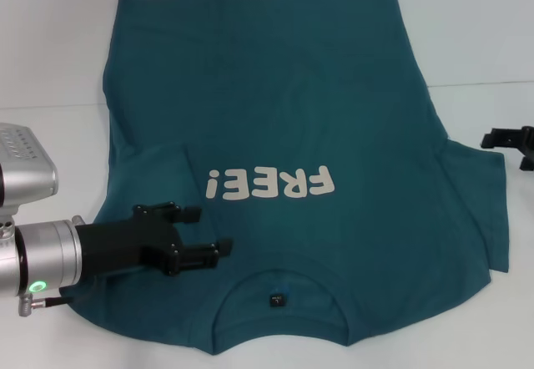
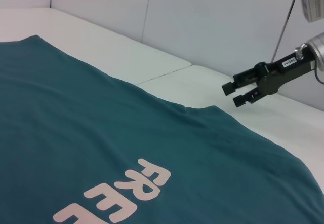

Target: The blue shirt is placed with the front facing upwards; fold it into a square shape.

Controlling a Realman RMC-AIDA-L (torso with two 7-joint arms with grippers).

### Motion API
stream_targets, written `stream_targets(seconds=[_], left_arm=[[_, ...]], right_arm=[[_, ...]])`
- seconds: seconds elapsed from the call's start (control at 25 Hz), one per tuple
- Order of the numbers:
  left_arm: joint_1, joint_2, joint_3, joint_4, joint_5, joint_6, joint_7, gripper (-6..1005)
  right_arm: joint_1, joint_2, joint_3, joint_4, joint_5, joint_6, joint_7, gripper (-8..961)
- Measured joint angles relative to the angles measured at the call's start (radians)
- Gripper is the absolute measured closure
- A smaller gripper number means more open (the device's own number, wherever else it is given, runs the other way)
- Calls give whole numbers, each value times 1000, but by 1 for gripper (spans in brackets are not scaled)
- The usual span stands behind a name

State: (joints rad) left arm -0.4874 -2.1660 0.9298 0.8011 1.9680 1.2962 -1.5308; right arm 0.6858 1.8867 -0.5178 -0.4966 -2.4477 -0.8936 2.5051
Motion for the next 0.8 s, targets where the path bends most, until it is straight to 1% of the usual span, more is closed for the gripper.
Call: stream_targets(seconds=[0.16,0.52,0.8], left_arm=[[-1,0,1,-1,0,0,0,182],[-7,0,1,-4,0,0,0,183],[-13,0,1,-15,0,0,3,183]], right_arm=[[7,-2,-9,2,-52,-6,12,29],[19,14,-13,10,-73,13,15,30],[37,24,-14,43,-72,49,12,31]])
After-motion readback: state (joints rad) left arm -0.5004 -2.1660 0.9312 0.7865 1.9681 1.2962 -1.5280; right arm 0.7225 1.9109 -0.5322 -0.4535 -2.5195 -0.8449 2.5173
